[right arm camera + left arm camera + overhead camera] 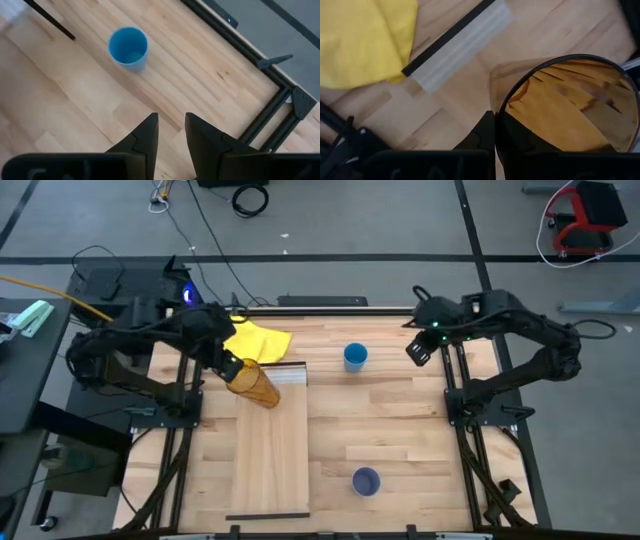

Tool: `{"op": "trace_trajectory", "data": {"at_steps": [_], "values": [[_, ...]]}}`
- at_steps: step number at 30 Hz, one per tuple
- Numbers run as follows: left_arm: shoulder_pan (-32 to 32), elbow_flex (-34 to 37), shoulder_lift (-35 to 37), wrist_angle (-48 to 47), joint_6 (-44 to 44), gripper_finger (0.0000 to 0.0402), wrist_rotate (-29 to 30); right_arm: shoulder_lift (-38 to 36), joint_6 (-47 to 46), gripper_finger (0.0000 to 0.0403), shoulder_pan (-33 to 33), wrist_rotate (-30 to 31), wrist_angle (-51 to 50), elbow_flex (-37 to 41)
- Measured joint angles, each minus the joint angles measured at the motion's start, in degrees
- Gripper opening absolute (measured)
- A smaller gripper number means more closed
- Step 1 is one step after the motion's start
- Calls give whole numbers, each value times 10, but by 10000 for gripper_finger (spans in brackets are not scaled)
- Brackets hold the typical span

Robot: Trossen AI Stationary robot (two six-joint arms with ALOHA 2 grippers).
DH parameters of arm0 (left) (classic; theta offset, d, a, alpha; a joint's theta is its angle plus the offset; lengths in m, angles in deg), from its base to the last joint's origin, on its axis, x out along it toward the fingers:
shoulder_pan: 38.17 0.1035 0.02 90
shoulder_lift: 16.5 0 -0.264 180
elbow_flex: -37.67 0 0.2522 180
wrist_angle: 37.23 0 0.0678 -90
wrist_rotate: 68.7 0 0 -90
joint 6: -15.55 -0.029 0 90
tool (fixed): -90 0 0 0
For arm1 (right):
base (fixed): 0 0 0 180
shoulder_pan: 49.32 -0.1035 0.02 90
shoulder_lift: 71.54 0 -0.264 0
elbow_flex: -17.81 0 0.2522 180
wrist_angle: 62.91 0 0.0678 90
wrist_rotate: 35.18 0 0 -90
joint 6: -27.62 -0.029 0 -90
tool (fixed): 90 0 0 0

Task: Stack small to large cups/mugs on shelf
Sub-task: Put the yellow cup on the shelf

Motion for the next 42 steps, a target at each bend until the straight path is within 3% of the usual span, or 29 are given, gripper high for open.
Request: {"op": "trace_trajectory", "data": {"at_steps": [11,22,42], "values": [[2,62,-3,5,0,12,2,0,5,105,0,-11,76,76],[2,36,-8,-3,-3,17,38,0,5,105,-9,-17,104,97],[2,35,-8,4,-29,29,20,0,0,105,-23,-17,136,97]]}}
